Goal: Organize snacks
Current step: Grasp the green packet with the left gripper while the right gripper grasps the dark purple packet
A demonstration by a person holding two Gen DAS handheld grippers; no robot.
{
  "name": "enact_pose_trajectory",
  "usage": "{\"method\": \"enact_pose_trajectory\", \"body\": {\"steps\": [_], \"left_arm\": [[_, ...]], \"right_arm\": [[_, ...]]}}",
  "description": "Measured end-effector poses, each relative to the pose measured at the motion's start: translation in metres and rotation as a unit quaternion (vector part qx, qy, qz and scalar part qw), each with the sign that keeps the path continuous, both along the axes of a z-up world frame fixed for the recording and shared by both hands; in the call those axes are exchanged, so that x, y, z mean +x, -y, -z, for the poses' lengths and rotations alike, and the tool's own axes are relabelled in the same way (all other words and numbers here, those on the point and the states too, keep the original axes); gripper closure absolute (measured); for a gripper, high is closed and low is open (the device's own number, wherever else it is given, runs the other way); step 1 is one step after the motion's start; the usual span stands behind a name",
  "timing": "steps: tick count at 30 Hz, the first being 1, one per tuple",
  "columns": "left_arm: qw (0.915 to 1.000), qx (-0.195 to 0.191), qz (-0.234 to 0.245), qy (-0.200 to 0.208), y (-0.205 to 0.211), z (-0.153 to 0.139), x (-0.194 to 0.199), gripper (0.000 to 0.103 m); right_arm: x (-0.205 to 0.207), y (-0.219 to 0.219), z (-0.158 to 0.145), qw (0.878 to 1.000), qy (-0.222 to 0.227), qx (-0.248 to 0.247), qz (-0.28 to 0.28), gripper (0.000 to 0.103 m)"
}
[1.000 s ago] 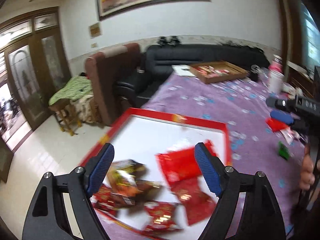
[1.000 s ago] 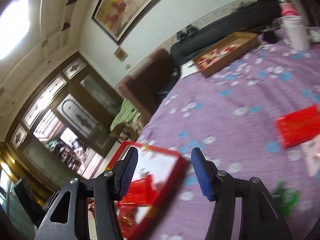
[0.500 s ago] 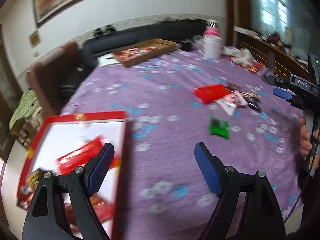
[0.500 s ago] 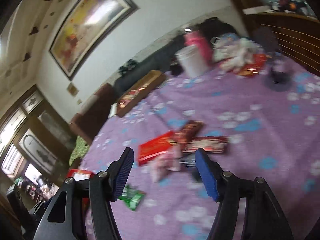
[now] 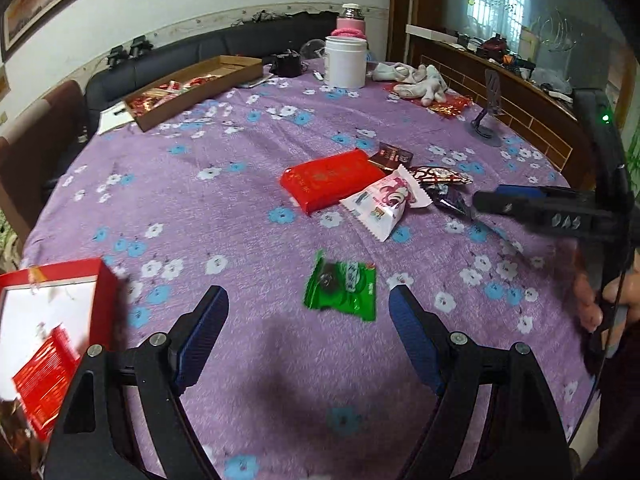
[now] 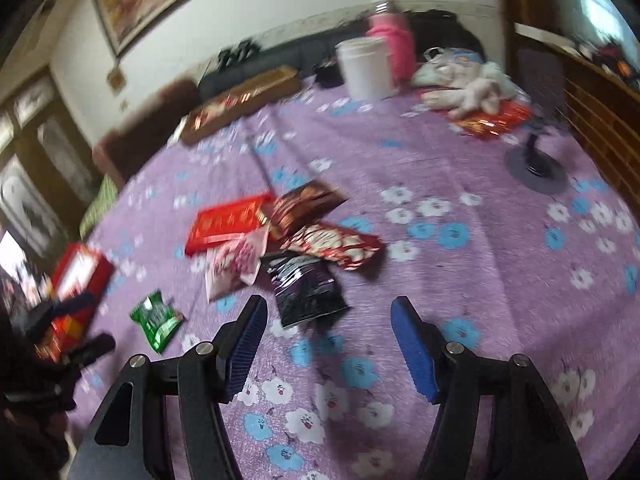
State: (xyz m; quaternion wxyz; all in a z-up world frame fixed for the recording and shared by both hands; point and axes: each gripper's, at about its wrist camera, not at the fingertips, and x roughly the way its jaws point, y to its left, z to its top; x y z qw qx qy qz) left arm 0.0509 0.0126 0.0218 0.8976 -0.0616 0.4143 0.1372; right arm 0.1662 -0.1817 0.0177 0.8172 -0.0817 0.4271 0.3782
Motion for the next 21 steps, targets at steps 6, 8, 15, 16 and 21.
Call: {"method": "enact_pose_trajectory", "body": {"steps": [6,8,15,16,21], "left_arm": [[0.9992,-0.03,0.023,-0.008,-0.008,0.011,0.013,0.02],[0.9983,-0.049,0.03,-0.01,-0.01,0.015,0.018,0.021],[0.9958,-0.074,0.05,-0.017,-0.012,0.028,0.035,0.021],[0.9952,-0.081,0.051,-0.016,-0.012,0.03,0.037,0.021],[0.9947,-0.087,0.055,-0.005,-0.01,0.037,0.041,0.021]], "right_arm": [[0.003,-0.032,0.009,0.998,0.008,-0.049,-0.032,0.036],[0.005,-0.039,0.015,0.998,-0.001,-0.054,-0.037,0.036],[0.011,-0.042,0.021,0.998,0.007,-0.045,-0.034,0.036],[0.011,-0.042,0.021,0.998,0.01,-0.044,-0.034,0.037],[0.007,-0.046,0.023,0.997,0.042,-0.055,-0.032,0.045]]}}
